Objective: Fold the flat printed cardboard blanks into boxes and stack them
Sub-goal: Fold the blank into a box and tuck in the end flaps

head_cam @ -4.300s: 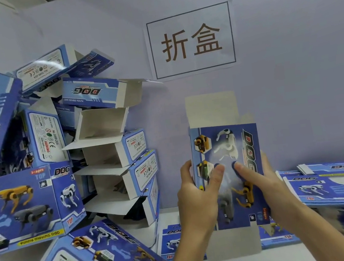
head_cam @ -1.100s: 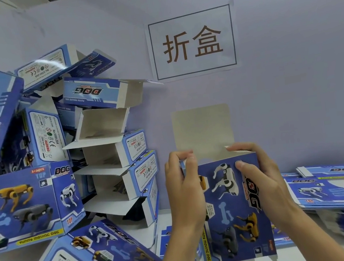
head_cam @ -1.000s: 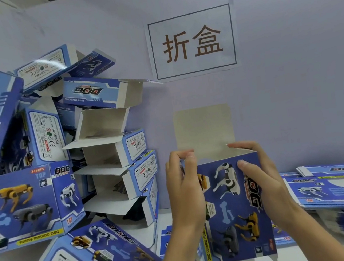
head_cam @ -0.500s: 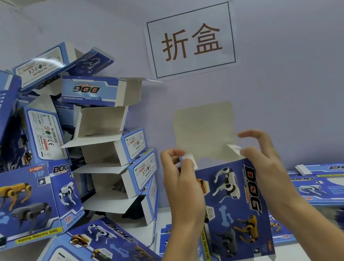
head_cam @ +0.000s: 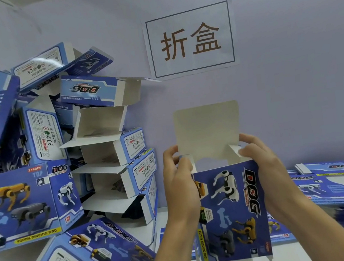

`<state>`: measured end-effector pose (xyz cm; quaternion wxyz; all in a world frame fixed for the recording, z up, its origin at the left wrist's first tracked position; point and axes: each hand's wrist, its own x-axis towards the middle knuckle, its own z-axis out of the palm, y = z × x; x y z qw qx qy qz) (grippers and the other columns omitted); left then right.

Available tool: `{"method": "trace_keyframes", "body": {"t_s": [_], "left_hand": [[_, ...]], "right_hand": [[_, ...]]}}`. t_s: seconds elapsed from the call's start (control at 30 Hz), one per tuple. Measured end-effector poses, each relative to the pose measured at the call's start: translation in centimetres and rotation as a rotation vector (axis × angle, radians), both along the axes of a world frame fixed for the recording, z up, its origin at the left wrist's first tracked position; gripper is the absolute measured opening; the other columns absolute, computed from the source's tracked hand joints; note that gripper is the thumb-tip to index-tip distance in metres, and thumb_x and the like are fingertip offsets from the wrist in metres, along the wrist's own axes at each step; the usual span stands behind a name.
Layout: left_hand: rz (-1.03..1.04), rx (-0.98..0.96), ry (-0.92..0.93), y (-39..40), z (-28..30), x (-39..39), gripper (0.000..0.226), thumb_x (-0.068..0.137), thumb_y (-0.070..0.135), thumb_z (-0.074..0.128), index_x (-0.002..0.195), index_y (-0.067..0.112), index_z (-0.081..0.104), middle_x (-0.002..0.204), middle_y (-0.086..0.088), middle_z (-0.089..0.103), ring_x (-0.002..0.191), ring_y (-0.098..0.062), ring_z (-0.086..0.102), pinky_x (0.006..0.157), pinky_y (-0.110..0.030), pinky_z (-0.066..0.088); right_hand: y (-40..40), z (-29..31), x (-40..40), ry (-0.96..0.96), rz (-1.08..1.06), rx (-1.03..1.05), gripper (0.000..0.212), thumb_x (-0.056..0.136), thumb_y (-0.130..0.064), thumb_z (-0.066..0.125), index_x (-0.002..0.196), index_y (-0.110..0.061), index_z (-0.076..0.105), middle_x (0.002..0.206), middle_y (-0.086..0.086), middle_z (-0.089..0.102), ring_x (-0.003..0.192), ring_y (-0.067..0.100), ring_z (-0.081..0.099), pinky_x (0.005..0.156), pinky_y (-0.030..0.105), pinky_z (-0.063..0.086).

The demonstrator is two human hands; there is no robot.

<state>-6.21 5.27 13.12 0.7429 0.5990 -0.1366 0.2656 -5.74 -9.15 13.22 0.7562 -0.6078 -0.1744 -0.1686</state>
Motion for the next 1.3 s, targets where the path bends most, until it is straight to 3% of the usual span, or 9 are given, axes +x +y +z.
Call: {"method": "trace_keyframes", "body": {"t_s": [0.17, 0.3, 0.4, 0.53, 0.73, 0.93, 1.1, 1.2, 1.3], "left_hand": [[-0.034, -0.009, 0.010, -0.06, -0.19, 0.34, 0.029, 0.102, 0.019, 0.040, 0.123, 0.036, 0.051, 0.107, 0.006, 0.060, 0.059, 0.013, 0.053, 0.048, -0.004, 0.041], [-0.052, -0.029, 0.013, -0.04, -0.20, 0.42, 0.021, 0.104, 0.030, 0.044, 0.116, 0.047, 0.049, 0.107, 0.021, 0.057, 0.063, 0.018, 0.055, 0.052, -0.001, 0.043], [-0.024, -0.017, 0.002, -0.09, -0.29, 0.48, 0.032, 0.103, 0.017, 0.043, 0.113, 0.046, 0.051, 0.105, 0.013, 0.057, 0.061, 0.015, 0.055, 0.050, -0.002, 0.042], [-0.015, 0.004, -0.011, -0.30, -0.51, 0.38, 0.040, 0.102, 0.009, 0.040, 0.116, 0.045, 0.050, 0.104, 0.014, 0.056, 0.059, 0.018, 0.055, 0.051, -0.003, 0.043], [-0.002, -0.011, 0.000, -0.33, -0.44, 0.60, 0.030, 0.103, 0.021, 0.043, 0.120, 0.046, 0.050, 0.104, 0.016, 0.057, 0.076, 0.012, 0.059, 0.056, -0.005, 0.046], [0.002, -0.041, 0.017, 0.20, -0.51, 0.90, 0.028, 0.103, 0.032, 0.044, 0.129, 0.041, 0.049, 0.121, 0.009, 0.060, 0.099, 0.001, 0.060, 0.076, -0.017, 0.050], [-0.001, -0.015, -0.024, -0.14, -0.54, 0.69, 0.035, 0.102, 0.015, 0.044, 0.113, 0.046, 0.056, 0.090, 0.019, 0.063, 0.060, 0.011, 0.057, 0.050, -0.008, 0.045], [-0.011, -0.006, -0.033, -0.35, -0.57, 0.48, 0.045, 0.102, 0.010, 0.040, 0.125, 0.047, 0.053, 0.099, 0.018, 0.060, 0.058, 0.010, 0.057, 0.052, -0.009, 0.046], [0.009, -0.019, -0.049, -0.40, -0.38, 0.37, 0.045, 0.100, 0.008, 0.040, 0.113, 0.048, 0.056, 0.091, 0.025, 0.066, 0.060, 0.005, 0.057, 0.049, -0.013, 0.044]], "right_hand": [[-0.25, -0.06, 0.45, -0.006, 0.004, 0.000, 0.021, 0.097, -0.028, 0.051, 0.113, -0.033, 0.065, 0.095, 0.005, 0.076, 0.073, 0.026, 0.073, 0.059, 0.036, 0.059], [-0.18, 0.07, 0.56, -0.005, -0.005, -0.005, 0.024, 0.097, -0.022, 0.051, 0.114, -0.033, 0.063, 0.095, 0.014, 0.074, 0.079, 0.037, 0.068, 0.074, 0.048, 0.054], [-0.12, 0.04, 0.47, 0.004, -0.039, -0.018, 0.031, 0.096, -0.012, 0.047, 0.116, -0.033, 0.059, 0.089, 0.024, 0.067, 0.068, 0.035, 0.060, 0.059, 0.040, 0.052], [-0.22, -0.15, 0.47, -0.009, -0.071, -0.016, 0.033, 0.097, -0.007, 0.044, 0.113, -0.033, 0.056, 0.073, 0.003, 0.070, 0.049, 0.017, 0.062, 0.041, 0.026, 0.050], [-0.09, -0.20, 0.28, -0.005, -0.005, -0.020, 0.026, 0.097, -0.020, 0.047, 0.115, -0.036, 0.058, 0.085, 0.013, 0.073, 0.064, 0.030, 0.066, 0.054, 0.037, 0.055], [0.00, -0.18, 0.02, -0.012, 0.135, -0.014, 0.033, 0.084, -0.037, 0.060, 0.117, -0.038, 0.060, 0.098, 0.005, 0.076, 0.076, 0.025, 0.075, 0.057, 0.031, 0.059], [-0.14, -0.21, 0.32, -0.005, 0.009, 0.007, 0.031, 0.095, -0.015, 0.049, 0.117, -0.036, 0.059, 0.086, 0.011, 0.074, 0.066, 0.028, 0.067, 0.058, 0.038, 0.055], [-0.15, -0.02, 0.22, -0.020, -0.034, 0.018, 0.040, 0.094, -0.011, 0.048, 0.121, -0.039, 0.058, 0.089, 0.016, 0.072, 0.064, 0.026, 0.067, 0.057, 0.038, 0.054], [0.10, 0.22, -0.07, -0.022, -0.041, 0.022, 0.043, 0.093, -0.009, 0.048, 0.119, -0.042, 0.058, 0.092, 0.021, 0.070, 0.064, 0.027, 0.066, 0.055, 0.037, 0.055]]}}
